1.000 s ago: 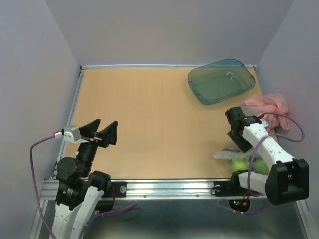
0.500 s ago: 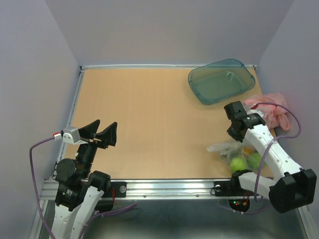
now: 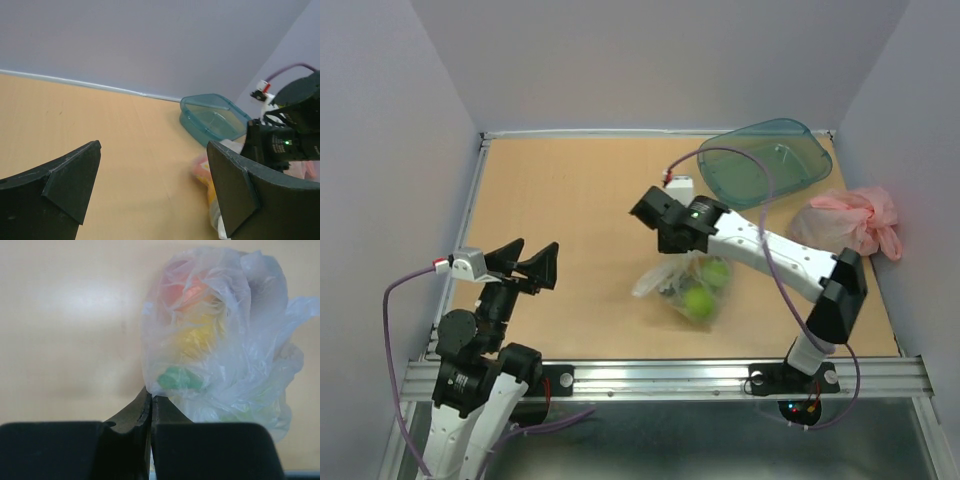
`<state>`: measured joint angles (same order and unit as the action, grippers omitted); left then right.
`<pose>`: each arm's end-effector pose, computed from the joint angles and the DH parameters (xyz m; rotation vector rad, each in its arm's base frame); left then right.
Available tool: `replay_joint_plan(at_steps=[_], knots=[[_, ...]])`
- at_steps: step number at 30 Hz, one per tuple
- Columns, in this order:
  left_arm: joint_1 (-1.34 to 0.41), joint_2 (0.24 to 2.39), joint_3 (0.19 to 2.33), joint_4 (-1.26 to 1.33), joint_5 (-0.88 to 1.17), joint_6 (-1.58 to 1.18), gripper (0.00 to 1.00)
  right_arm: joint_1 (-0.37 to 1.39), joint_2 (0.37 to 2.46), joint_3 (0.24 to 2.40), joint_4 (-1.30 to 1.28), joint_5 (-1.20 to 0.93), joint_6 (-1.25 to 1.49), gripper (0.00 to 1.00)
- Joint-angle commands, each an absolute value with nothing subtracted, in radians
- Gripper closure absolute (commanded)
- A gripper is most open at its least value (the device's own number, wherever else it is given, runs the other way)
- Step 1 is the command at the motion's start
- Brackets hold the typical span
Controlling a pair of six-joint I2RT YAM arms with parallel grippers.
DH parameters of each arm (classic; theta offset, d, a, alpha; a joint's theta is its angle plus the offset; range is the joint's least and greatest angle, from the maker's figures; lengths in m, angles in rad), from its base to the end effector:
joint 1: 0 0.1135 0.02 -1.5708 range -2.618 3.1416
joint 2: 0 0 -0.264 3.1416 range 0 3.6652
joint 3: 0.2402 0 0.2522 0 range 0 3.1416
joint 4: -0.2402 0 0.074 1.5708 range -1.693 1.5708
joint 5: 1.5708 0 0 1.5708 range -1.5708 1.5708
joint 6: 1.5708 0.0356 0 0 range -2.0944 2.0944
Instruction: Untie the knot of the plastic bag and take out the fruit
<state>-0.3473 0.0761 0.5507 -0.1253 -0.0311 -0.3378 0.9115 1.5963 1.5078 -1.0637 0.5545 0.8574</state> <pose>0.0476 -0.0160 0.3364 -0.0217 1.2417 -0.5776 0.2099 0.2402 0.3203 0.0820 2.4593 -0.0394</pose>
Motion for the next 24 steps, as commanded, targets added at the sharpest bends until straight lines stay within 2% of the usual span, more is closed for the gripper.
replay_joint_plan(at_steps=[1,8,10,11,12,15,18,24], knots=[[-0.351,0.12,0.584,-0.08,-0.023,-0.319,0.02,0.994,1.761,1.725,-0.928,0.643,0.642,0.99],[-0.336,0.184,0.574,-0.08,-0.02,-0.334,0.03,1.022,1.901,1.76,-0.746,0.569,0.437,0.98],[-0.336,0.216,0.571,-0.077,-0.021,-0.337,0.03,1.023,1.873,1.734,-0.665,0.525,0.388,0.8],[-0.336,0.238,0.571,-0.08,-0.031,-0.353,0.03,1.022,1.859,1.708,-0.638,0.491,0.359,0.52],[-0.336,0.247,0.572,-0.081,-0.035,-0.357,0.03,1.023,1.844,1.698,-0.617,0.477,0.344,0.4],[-0.336,0.29,0.577,-0.09,-0.044,-0.382,0.03,1.023,1.787,1.683,-0.583,0.44,0.293,0.16],[-0.336,0.345,0.592,-0.095,-0.04,-0.408,0.03,1.022,1.706,1.634,-0.562,0.439,0.259,0.09],[-0.336,0.5,0.607,-0.029,0.09,-0.456,0.03,1.023,1.524,1.439,-0.506,0.57,0.284,0.09]])
